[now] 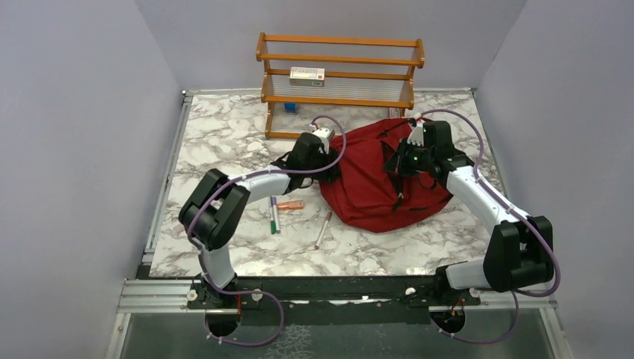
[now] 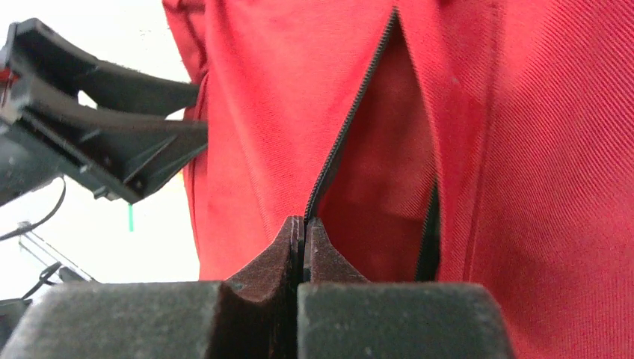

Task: Pack the student bag
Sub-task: Unzip the student bag at the center of the board.

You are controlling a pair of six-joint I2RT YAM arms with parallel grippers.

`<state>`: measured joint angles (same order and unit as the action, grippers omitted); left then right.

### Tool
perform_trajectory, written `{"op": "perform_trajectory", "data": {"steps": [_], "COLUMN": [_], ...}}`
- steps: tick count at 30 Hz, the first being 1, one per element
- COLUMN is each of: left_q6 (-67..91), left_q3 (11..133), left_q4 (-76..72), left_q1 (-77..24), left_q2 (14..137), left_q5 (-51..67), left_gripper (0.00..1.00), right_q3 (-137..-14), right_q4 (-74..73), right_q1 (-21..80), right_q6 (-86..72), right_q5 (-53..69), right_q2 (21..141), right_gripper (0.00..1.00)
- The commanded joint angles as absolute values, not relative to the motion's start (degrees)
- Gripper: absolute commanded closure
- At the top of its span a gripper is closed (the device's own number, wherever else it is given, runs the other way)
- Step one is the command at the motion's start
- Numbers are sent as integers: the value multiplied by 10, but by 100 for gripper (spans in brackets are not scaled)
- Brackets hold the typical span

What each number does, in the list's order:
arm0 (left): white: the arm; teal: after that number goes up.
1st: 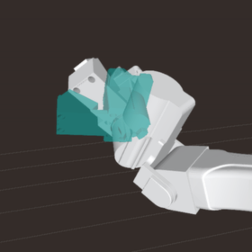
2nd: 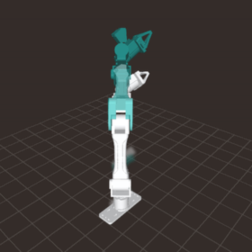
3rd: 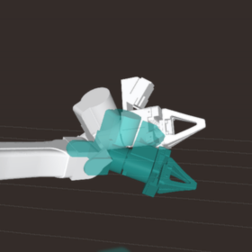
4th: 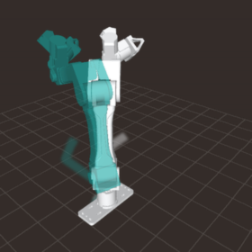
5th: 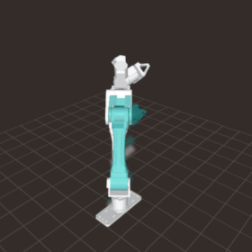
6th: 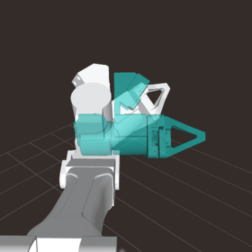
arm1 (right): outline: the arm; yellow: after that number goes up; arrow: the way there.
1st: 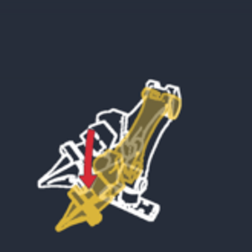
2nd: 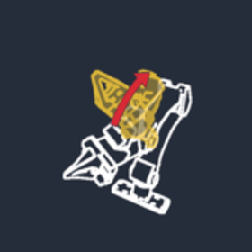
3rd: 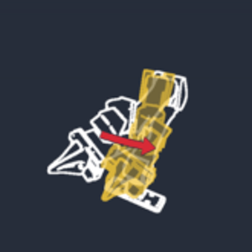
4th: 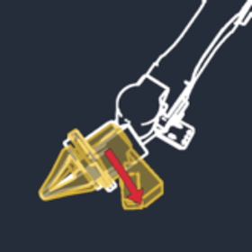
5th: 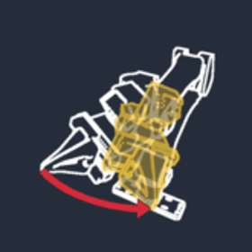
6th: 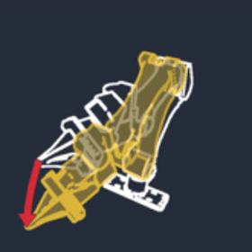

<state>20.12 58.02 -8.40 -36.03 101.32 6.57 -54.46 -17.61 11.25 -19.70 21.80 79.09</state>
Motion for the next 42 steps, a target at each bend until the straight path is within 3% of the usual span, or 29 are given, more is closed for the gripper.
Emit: {"op": "perform_trajectory", "data": {"steps": [1,9,21,29,36,42], "left_q6": [160,131,108,127,155,273], "left_q3": [649,785,728,607,548,490], "left_q4": [-110,-79,-62,-41,45,121], "left_q1": [-346,-322,-278,-243,-224,-216], "left_q2": [1071,1154,1012,869,789,721], "left_q5": [90,145,131,-31,-111,-240], "left_gripper": [43,43,43,42,42,38], "right_q3": [-534,-536,-547,-553,-577,-565], "right_q4": [-166,-145,-42,39,-37,-74], "right_q1": [112,112,112,111,111,111], "right_q6": [-209,-230,-325,-355,-279,-235], "right_q5": [264,223,173,188,154,118], "right_q2": [761,760,759,787,796,774], "right_gripper": [99,100,100,99,91,86]}}
